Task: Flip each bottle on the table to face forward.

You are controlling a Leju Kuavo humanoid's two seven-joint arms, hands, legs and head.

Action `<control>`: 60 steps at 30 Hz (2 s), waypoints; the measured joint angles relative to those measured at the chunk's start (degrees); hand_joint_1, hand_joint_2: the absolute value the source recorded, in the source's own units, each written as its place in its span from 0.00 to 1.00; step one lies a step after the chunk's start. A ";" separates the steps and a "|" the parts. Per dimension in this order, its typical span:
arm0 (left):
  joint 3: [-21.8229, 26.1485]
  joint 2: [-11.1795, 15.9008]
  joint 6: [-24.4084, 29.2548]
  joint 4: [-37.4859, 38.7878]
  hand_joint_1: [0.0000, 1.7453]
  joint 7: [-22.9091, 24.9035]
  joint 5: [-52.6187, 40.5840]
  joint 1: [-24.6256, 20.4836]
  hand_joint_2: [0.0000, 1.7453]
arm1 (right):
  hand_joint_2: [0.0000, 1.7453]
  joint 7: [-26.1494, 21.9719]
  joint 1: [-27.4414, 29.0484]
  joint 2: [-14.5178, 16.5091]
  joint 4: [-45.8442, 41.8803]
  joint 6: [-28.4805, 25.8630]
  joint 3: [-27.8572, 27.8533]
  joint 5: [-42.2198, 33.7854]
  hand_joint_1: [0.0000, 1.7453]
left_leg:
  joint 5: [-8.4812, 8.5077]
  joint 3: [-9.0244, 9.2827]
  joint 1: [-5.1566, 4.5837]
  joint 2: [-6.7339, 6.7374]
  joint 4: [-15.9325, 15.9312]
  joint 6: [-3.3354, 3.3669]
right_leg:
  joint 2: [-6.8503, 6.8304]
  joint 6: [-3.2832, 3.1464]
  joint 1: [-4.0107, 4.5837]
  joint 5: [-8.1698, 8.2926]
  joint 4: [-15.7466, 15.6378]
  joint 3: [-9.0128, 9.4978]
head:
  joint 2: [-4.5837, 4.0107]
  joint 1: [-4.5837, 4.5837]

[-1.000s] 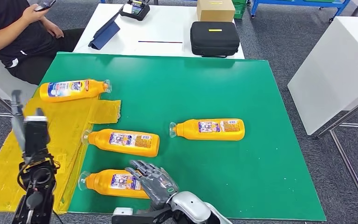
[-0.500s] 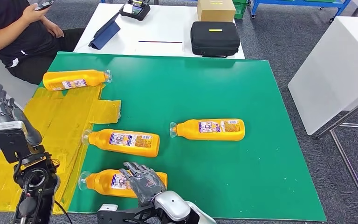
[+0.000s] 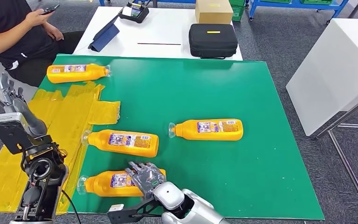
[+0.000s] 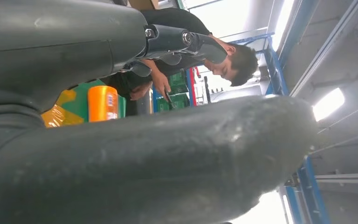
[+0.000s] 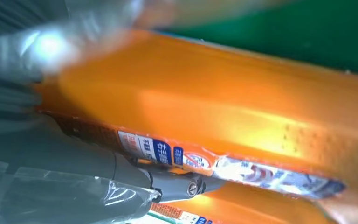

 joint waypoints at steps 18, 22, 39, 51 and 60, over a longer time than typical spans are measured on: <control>-0.37 1.50 -0.45 0.37 0.00 -0.33 2.08 -0.03 0.00 | 1.00 -0.04 5.24 -3.75 -13.52 7.53 -6.36 -14.85 1.00 | 0.04 0.03 -0.01 -0.04 0.03 0.11 | -0.01 0.04 -0.01 0.11 0.03 0.60 | 0.00 -0.01; -0.37 1.66 -0.54 0.37 0.00 -0.28 2.08 0.12 0.00 | 1.00 0.13 7.52 -4.90 -17.40 7.79 -8.22 -15.88 1.00 | 0.05 0.01 -0.01 -0.04 0.03 0.11 | -0.01 0.03 0.00 0.11 0.03 0.67 | 0.00 -0.01; 8.00 4.38 -15.59 -7.31 0.00 7.29 16.16 9.92 1.00 | 1.00 -8.13 22.10 -20.55 -51.44 -2.18 -25.91 -39.84 1.00 | 0.05 -0.49 -0.04 -0.10 0.04 0.12 | -0.05 0.06 -0.01 0.12 0.03 0.28 | 0.00 -0.02; -0.07 4.45 -44.17 -16.83 0.00 20.96 48.89 20.58 1.00 | 1.00 -13.50 15.76 -19.38 -49.73 -4.37 -28.29 -53.56 1.00 | 0.12 -0.65 -0.04 -0.07 0.03 0.19 | -0.05 0.07 -0.01 0.16 0.03 0.15 | 0.00 -0.02; -9.38 4.26 -42.08 -17.02 0.00 21.41 49.98 16.23 1.00 | 1.00 -8.56 3.88 -10.78 -36.67 -7.78 -23.10 -52.40 1.00 | 0.35 -0.67 0.00 -0.08 0.04 0.16 | -0.06 0.17 0.01 0.29 0.07 0.13 | 0.00 -0.01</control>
